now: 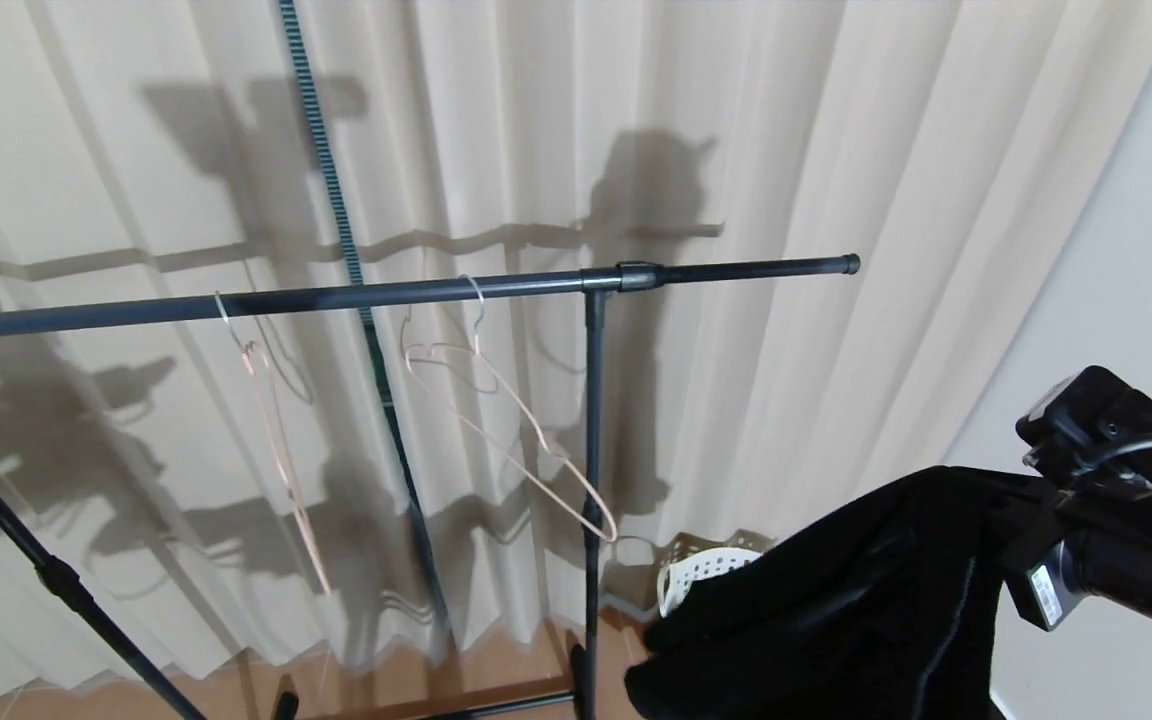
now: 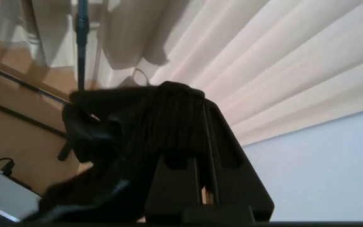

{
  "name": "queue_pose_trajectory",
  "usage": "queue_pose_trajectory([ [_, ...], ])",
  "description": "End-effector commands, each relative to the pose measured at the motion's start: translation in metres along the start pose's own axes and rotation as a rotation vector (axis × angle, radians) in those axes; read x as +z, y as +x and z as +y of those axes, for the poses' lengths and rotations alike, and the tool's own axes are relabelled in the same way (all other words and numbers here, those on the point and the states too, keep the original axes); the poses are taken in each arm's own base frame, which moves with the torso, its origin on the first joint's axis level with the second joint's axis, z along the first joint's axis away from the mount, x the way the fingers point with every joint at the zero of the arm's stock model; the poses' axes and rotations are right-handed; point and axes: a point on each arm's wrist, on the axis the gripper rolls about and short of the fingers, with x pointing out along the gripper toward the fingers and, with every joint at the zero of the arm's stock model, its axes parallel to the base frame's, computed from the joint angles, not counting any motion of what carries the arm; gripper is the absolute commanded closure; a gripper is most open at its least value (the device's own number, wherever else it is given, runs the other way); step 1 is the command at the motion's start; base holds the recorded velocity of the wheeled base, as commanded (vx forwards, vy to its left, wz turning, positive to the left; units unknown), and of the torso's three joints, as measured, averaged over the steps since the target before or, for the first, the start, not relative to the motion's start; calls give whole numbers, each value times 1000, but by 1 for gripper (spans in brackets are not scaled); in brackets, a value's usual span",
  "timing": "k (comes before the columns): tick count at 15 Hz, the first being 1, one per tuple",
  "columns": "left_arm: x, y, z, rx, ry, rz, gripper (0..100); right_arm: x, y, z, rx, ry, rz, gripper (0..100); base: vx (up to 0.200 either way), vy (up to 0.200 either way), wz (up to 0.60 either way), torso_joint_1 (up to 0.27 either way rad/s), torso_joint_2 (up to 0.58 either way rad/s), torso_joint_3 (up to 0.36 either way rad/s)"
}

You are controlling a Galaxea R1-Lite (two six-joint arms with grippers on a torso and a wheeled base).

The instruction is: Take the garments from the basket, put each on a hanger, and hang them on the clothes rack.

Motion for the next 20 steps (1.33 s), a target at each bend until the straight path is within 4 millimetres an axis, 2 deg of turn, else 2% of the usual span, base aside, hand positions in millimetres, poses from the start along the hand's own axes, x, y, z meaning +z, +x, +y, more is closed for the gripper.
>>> queue_pose_trajectory([
  [1, 0, 0, 0, 0, 0, 0, 0, -2, -2, 1, 1, -1, 3, 100, 0, 200, 0, -2, 2, 2],
  [6, 0, 0, 0, 3, 0, -2, 0, -2, -3, 0, 0, 0, -1, 100, 0, 200, 0, 4, 3, 1],
  [15, 0, 0, 0, 3, -5, -2, 0, -4, -2, 1, 3, -7, 7, 100, -200, 0, 0, 4, 5, 3],
  [18, 0, 0, 0, 3, -3, -2, 0, -3, 0, 1, 4, -2, 10, 100, 0, 0, 0, 0, 0, 0],
  [20, 0, 0, 0, 1, 1, -1, 0, -3, -1, 1, 2, -1, 5, 100, 0, 0, 600, 10, 2, 2],
])
